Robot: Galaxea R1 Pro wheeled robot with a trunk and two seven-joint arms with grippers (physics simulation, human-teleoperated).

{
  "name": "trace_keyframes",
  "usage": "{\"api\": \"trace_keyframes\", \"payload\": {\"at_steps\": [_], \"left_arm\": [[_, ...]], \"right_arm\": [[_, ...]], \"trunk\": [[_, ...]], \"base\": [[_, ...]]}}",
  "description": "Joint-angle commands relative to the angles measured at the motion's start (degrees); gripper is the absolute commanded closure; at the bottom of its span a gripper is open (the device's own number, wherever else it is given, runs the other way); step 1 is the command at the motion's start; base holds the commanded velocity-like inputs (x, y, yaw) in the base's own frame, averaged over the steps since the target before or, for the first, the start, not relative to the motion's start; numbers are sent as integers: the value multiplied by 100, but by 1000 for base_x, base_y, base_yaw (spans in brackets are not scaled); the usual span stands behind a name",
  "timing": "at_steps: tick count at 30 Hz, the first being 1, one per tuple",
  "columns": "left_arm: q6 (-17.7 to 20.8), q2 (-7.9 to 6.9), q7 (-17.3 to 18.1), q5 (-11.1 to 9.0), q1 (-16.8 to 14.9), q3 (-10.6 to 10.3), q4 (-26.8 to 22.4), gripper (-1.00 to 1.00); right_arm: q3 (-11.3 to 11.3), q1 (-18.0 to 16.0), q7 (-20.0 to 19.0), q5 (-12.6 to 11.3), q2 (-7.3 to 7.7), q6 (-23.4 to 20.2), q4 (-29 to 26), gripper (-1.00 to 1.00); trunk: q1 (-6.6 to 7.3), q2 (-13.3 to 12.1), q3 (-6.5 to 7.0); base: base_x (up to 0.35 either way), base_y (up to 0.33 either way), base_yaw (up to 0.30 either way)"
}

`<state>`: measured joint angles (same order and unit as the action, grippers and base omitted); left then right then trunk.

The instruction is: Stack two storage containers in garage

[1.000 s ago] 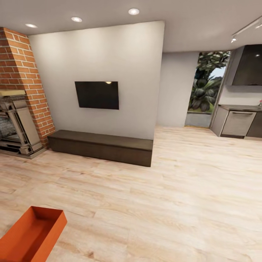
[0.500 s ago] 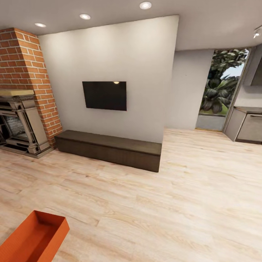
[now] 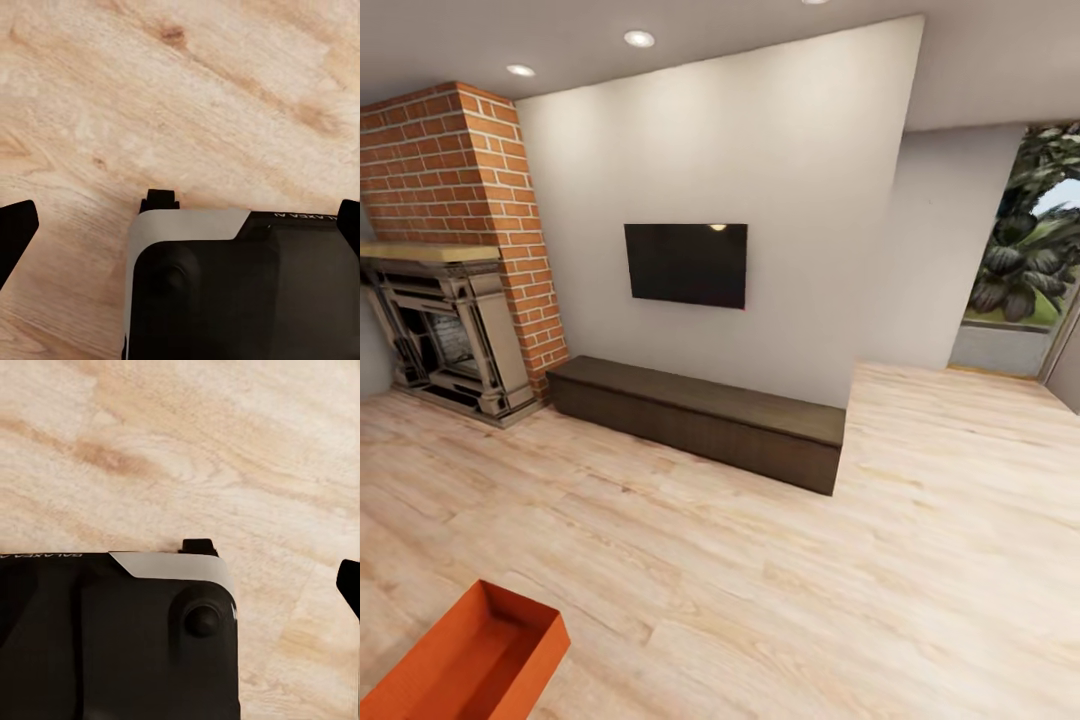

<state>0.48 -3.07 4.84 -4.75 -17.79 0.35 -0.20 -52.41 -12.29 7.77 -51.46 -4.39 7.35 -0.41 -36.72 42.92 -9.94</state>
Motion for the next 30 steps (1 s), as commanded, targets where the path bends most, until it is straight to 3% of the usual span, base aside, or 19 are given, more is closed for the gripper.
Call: {"api": "trace_keyframes", "payload": {"at_steps": [1,18,30], "left_arm": [[5,-1,25,-51,-5,0,1,-100],[5,-1,25,-52,-5,0,-3,-100],[5,-1,25,-52,-5,0,0,-100]], "right_arm": [[-49,-2,23,-45,-2,12,-3,-100],[-52,-2,23,-39,-4,12,-3,-100],[-57,-2,23,-37,-1,2,-3,-100]], "trunk": [[-4,5,-8],[-4,5,-8],[-4,5,-8]], "base": [[321,0,270],[321,0,269],[321,0,32]]}}
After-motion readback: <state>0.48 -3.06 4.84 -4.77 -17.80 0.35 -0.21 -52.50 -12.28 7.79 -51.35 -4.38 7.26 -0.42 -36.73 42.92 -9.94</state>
